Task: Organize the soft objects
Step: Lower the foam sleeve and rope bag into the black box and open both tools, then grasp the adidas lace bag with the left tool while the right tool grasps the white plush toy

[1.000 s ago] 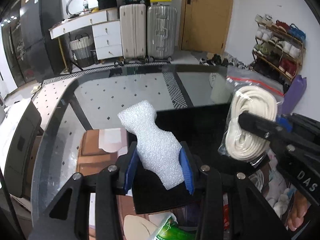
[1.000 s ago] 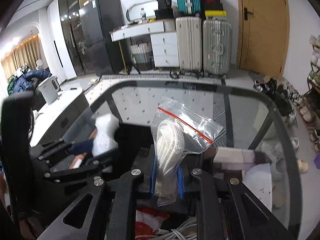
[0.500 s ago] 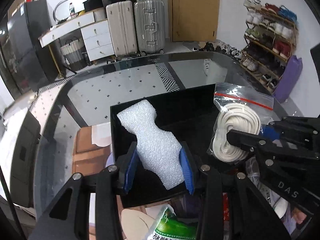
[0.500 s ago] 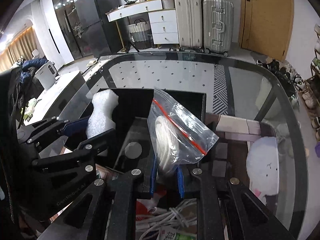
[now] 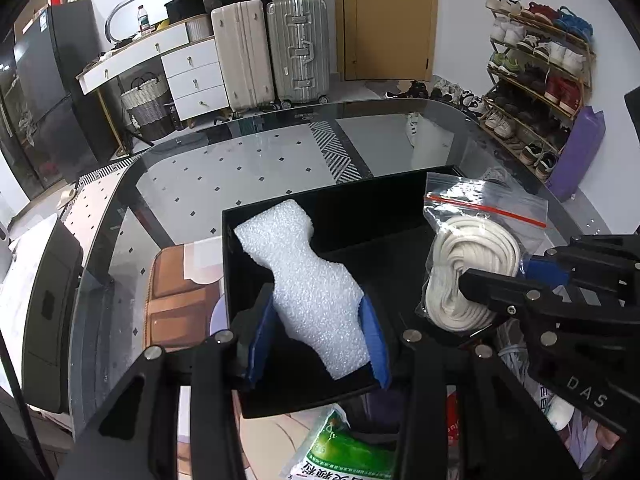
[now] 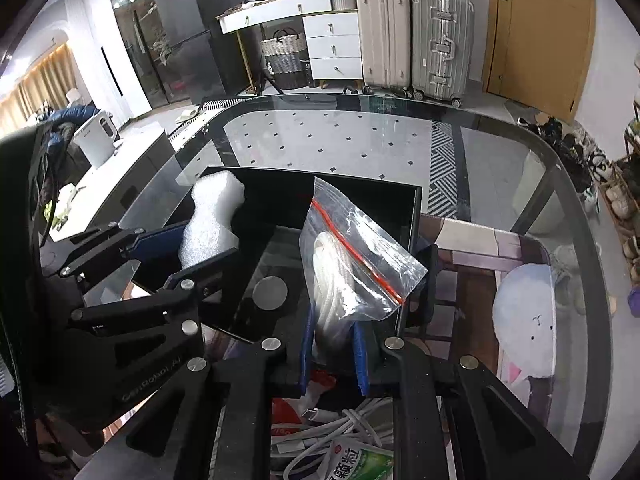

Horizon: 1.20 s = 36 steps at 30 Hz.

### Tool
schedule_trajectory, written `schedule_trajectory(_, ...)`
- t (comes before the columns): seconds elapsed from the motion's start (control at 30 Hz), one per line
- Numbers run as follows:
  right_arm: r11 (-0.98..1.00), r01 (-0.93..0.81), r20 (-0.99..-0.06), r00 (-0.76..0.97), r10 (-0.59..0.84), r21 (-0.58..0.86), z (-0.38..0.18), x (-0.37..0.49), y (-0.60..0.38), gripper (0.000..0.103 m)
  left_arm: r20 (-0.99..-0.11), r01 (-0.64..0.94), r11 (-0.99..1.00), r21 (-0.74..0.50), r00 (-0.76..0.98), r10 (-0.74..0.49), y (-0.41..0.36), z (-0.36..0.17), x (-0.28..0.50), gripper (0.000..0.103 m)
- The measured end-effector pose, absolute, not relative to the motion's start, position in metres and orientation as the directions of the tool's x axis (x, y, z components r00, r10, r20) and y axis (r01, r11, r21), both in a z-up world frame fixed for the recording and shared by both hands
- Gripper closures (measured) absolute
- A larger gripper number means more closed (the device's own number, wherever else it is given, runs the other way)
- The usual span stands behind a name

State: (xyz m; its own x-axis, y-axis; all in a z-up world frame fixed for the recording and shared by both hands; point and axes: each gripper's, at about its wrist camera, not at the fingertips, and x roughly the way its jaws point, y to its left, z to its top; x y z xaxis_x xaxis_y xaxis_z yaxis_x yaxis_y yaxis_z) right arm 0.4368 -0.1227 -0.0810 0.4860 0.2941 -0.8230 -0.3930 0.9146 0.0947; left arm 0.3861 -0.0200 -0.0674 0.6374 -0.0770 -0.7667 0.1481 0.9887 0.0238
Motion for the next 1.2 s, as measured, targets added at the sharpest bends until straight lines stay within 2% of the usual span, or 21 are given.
schedule_trajectory(0.07, 0.913, -0.394, -0.816, 0.492, 0.304, 0.102, -0.079, 0.436, -0.123, 0.081, -0.761, 0.172, 0.985, 0.002, 0.64, -0.11, -0.021, -0.065, 0.383, 0.043)
schedule_trajectory(0.13, 0.91, -0.392, -0.806, 0.492, 0.329, 0.132, -0.075, 0.434, -0.128, 0.079, -0.754, 0.153, 0.987, 0.038, 0.653, -0.072, -0.022, -0.064, 0.381, 0.039)
schedule_trajectory(0.2, 0.91, -0.389, -0.799, 0.498, 0.336, 0.14, -0.071, 0.432, -0.132, 0.075, -0.738, 0.141, 0.987, 0.075, 0.674, -0.04, -0.024, -0.061, 0.378, 0.03)
schedule_trajectory(0.33, 0.9, -0.409, -0.779, 0.511, 0.364, 0.152, -0.061, 0.422, -0.138, 0.056, -0.731, 0.147, 0.987, 0.059, 0.68, -0.057, -0.02, -0.055, 0.373, 0.028)
schedule_trajectory(0.37, 0.9, -0.41, -0.774, 0.518, 0.365, 0.15, -0.058, 0.419, -0.139, 0.054, -0.728, 0.15, 0.987, 0.06, 0.683, -0.06, -0.019, -0.053, 0.371, 0.028)
schedule_trajectory(0.6, 0.89, -0.422, -0.745, 0.535, 0.399, 0.174, -0.031, 0.394, -0.154, 0.05, -0.713, 0.176, 0.984, 0.027, 0.693, -0.104, -0.009, -0.032, 0.344, 0.027)
schedule_trajectory(0.63, 0.888, -0.421, -0.749, 0.526, 0.403, 0.183, -0.032, 0.389, -0.156, 0.05, -0.712, 0.184, 0.983, 0.014, 0.692, -0.12, -0.007, -0.029, 0.336, 0.025)
schedule_trajectory(0.7, 0.884, -0.422, -0.756, 0.507, 0.414, 0.201, -0.035, 0.378, -0.163, 0.049, -0.706, 0.201, 0.98, -0.006, 0.693, -0.146, -0.006, -0.025, 0.318, 0.012)
schedule_trajectory(0.83, 0.88, -0.426, -0.776, 0.476, 0.414, 0.208, -0.045, 0.355, -0.175, 0.049, -0.678, 0.239, 0.97, 0.034, 0.719, -0.153, -0.02, -0.029, 0.281, 0.005)
schedule_trajectory(0.93, 0.884, -0.417, -0.796, 0.451, 0.404, 0.212, -0.057, 0.336, -0.187, 0.049, -0.7, 0.297, 0.952, 0.076, 0.696, -0.161, -0.035, -0.042, 0.259, 0.005)
schedule_trajectory(1.07, 0.894, -0.35, -0.816, 0.404, 0.413, 0.279, -0.074, 0.324, -0.206, 0.049, -0.768, 0.348, 0.937, 0.011, 0.603, -0.215, -0.04, -0.063, 0.25, 0.005)
schedule_trajectory(1.2, 0.915, -0.271, -0.831, 0.396, 0.39, 0.3, -0.086, 0.323, -0.231, 0.049, -0.791, 0.377, 0.925, 0.043, 0.578, -0.199, -0.051, -0.076, 0.245, 0.005)
